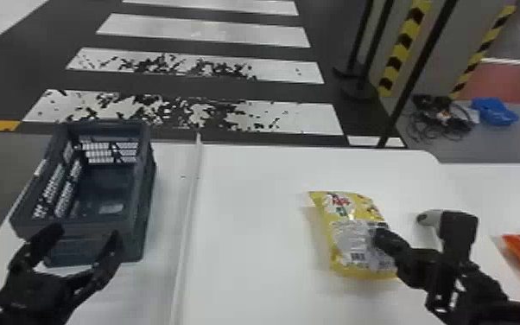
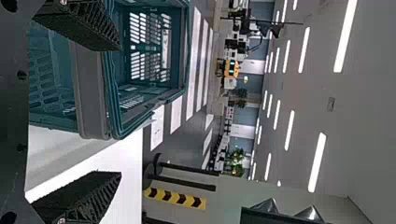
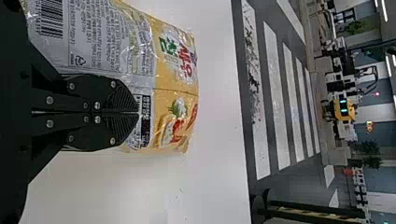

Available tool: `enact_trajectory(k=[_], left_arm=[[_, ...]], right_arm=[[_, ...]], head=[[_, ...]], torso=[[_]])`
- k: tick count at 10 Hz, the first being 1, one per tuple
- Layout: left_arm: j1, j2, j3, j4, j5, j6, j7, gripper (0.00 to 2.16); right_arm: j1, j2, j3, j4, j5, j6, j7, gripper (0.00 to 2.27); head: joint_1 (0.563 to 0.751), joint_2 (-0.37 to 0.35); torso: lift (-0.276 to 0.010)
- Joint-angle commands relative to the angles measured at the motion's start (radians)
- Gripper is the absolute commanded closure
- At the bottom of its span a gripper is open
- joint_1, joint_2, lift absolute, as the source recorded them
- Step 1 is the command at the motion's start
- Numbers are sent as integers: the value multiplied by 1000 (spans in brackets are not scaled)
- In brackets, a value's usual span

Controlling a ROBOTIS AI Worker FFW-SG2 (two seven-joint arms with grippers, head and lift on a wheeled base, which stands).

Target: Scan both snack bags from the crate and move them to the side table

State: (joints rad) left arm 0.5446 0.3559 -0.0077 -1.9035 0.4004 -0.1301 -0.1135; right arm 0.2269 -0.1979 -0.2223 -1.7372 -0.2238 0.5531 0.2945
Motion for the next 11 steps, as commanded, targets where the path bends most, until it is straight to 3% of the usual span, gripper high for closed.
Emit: enact_trajectory(k=[1, 6, 11], left_arm=[[0, 0, 0, 1, 0, 1, 0, 36], [2, 0, 0, 0, 0, -2, 0, 36], [2, -2, 0, 1, 0, -2, 0, 36]], right_arm=[[0, 0, 12, 19, 14, -14, 0, 2236], [6, -2, -5, -71, 21, 14, 2, 2236], [134, 5, -5, -262, 21, 57, 12, 2236]], head=[[695, -101], [695, -100], [695, -86]], torso=[[-99], [-99], [-99]])
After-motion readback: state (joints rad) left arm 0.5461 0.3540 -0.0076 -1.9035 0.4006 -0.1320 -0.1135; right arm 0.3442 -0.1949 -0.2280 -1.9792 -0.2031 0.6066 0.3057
